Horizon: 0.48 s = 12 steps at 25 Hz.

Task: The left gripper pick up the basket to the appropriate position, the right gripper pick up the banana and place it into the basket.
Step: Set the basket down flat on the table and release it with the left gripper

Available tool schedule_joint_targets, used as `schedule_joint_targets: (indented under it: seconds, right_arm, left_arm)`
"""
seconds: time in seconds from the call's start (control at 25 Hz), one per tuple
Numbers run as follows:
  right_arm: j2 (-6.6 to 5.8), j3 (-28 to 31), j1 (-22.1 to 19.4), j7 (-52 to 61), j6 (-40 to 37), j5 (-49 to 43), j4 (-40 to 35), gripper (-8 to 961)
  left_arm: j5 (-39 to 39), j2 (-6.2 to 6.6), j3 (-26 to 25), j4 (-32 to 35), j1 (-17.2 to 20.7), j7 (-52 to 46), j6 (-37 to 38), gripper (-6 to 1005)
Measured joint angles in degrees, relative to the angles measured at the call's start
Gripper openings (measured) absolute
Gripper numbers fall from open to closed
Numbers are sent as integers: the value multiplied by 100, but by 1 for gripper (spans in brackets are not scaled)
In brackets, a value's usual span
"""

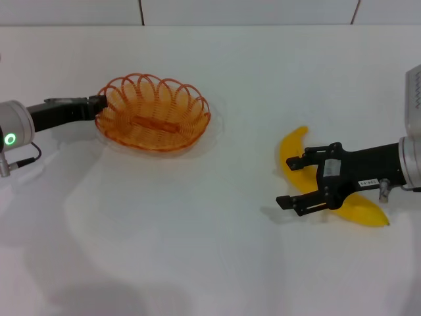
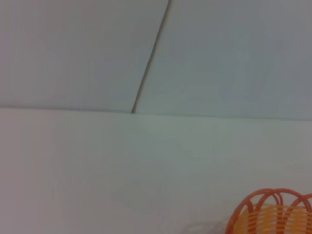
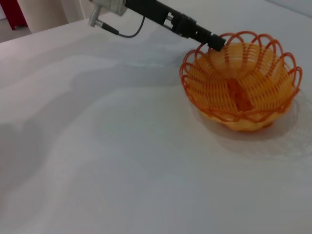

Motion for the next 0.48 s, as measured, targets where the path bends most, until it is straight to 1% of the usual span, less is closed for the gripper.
schedule_joint_targets:
  seconds: [0.48]
  right_arm:
    - [0,-62,2,43,0,-5,0,876]
  left_arm:
    - [-2,-6,19,-19,32,39,-2,70]
